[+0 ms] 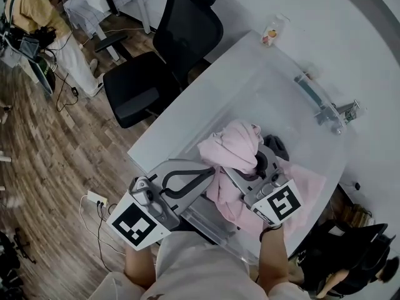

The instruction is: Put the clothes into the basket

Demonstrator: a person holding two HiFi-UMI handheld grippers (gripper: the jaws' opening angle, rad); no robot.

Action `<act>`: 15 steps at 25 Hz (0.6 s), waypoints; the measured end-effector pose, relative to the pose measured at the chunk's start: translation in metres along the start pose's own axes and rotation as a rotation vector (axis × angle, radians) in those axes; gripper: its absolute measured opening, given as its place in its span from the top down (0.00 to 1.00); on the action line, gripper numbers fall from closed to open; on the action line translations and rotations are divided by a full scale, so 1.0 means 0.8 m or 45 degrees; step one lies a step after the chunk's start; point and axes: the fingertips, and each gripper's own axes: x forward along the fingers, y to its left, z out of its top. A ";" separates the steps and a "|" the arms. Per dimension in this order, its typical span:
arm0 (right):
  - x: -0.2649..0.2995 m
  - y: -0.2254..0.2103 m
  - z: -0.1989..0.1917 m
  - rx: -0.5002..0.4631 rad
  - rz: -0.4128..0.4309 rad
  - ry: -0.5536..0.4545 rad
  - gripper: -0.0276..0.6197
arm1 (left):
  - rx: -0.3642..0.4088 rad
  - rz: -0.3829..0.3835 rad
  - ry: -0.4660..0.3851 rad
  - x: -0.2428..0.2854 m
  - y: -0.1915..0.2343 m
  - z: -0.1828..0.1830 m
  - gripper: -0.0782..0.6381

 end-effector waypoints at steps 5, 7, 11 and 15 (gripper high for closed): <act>-0.006 0.005 -0.052 0.010 0.013 0.154 0.62 | -0.023 -0.010 0.008 0.006 -0.007 -0.013 0.88; -0.009 0.007 -0.070 0.016 0.019 0.205 0.62 | -0.030 -0.016 0.019 0.009 -0.011 -0.017 0.88; -0.013 0.014 -0.106 0.031 0.037 0.324 0.60 | -0.032 -0.018 0.041 0.014 -0.016 -0.026 0.88; -0.013 0.020 -0.144 0.044 0.069 0.438 0.58 | -0.044 -0.024 0.058 0.019 -0.021 -0.034 0.88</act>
